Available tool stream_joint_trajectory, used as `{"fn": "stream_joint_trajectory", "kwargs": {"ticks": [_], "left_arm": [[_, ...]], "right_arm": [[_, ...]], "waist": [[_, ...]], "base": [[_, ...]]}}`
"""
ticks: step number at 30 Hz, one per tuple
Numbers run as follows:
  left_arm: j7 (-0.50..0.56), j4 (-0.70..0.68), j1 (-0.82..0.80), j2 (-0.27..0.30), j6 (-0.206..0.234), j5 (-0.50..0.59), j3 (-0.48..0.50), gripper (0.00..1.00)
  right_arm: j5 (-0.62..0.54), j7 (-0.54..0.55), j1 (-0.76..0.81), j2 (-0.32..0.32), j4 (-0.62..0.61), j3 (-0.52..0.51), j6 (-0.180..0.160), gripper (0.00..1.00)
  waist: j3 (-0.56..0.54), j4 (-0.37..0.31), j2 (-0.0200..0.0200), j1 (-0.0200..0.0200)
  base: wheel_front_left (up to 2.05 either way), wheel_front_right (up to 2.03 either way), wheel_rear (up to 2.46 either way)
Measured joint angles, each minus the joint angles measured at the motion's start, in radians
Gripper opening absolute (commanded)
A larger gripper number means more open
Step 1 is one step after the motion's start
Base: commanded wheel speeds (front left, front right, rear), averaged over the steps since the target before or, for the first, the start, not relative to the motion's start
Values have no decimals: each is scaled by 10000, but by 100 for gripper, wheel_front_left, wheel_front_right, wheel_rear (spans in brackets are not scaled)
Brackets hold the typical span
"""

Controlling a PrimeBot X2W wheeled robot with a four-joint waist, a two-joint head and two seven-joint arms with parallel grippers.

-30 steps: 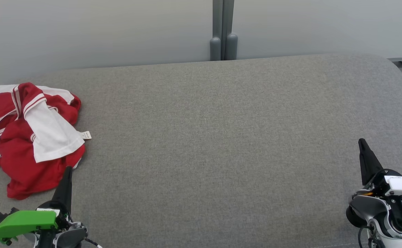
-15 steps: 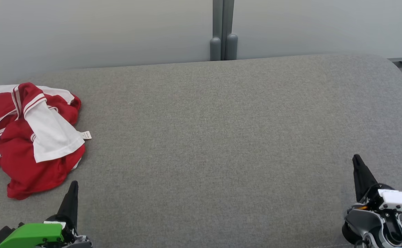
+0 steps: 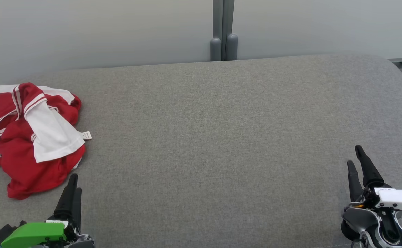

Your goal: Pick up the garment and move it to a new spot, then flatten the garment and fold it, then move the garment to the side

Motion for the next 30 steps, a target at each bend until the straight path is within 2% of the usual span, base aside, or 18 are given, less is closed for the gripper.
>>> {"fn": "stream_joint_trajectory", "kwargs": {"ticks": [8,16,30], "left_arm": [[-255,-336,-14,8,0,290,-180,100],[-616,-694,-24,205,0,1037,-253,100],[-1164,-1195,-27,721,167,3133,-727,100]], "right_arm": [[-454,-247,-1,-2,-366,242,2,100],[-1193,-523,-19,-148,-803,430,2,100],[-3699,-993,-19,-740,-1336,1001,2,100]], "waist": [[-4,7,0,0],[-6,6,0,1],[-18,2,0,0]], "base": [[0,0,0],[0,0,0],[0,0,0]]}}
